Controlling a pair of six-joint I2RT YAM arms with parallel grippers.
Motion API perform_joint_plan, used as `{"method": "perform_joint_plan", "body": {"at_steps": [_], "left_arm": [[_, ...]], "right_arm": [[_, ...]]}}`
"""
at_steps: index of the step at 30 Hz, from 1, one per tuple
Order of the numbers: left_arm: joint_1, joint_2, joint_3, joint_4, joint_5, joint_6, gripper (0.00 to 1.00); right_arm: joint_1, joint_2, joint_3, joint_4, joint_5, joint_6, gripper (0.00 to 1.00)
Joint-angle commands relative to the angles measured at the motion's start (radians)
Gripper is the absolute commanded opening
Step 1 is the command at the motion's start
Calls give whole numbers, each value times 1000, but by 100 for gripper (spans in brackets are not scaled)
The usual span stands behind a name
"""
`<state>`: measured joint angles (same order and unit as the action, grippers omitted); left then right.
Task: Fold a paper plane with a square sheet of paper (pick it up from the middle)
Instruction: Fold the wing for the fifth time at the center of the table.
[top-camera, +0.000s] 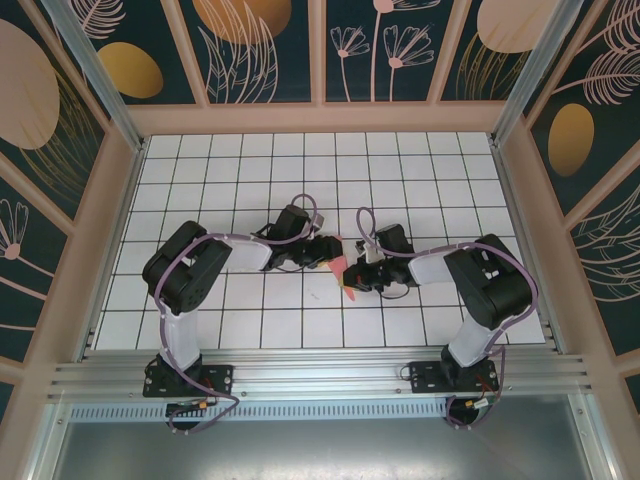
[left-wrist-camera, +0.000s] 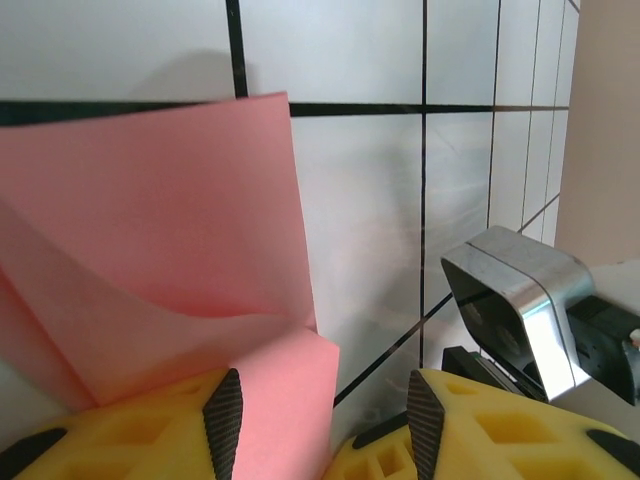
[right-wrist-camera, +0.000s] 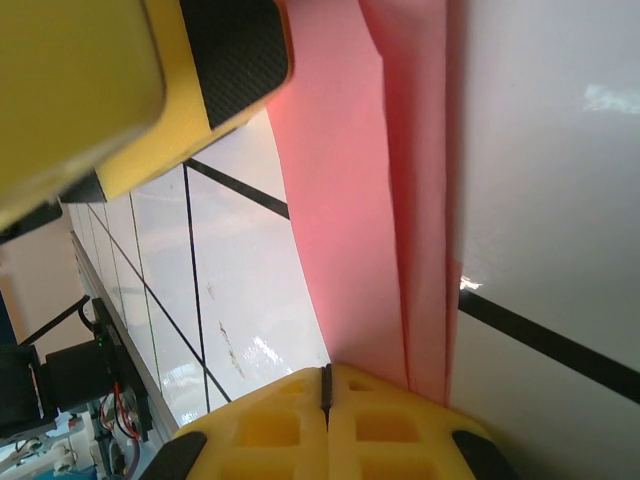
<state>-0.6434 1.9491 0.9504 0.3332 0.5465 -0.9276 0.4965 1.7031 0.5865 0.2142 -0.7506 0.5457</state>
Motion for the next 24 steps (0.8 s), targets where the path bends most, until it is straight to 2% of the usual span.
{"method": "perform_joint_plan", "body": {"at_steps": [1, 24], "left_arm": [[53, 49, 11, 13, -102, 65, 51], [128, 109, 96, -31, -74, 135, 53]], "right_arm": [[-12, 61, -46, -132, 110, -50, 0], [-25, 71, -42, -140, 102, -61, 0]]}}
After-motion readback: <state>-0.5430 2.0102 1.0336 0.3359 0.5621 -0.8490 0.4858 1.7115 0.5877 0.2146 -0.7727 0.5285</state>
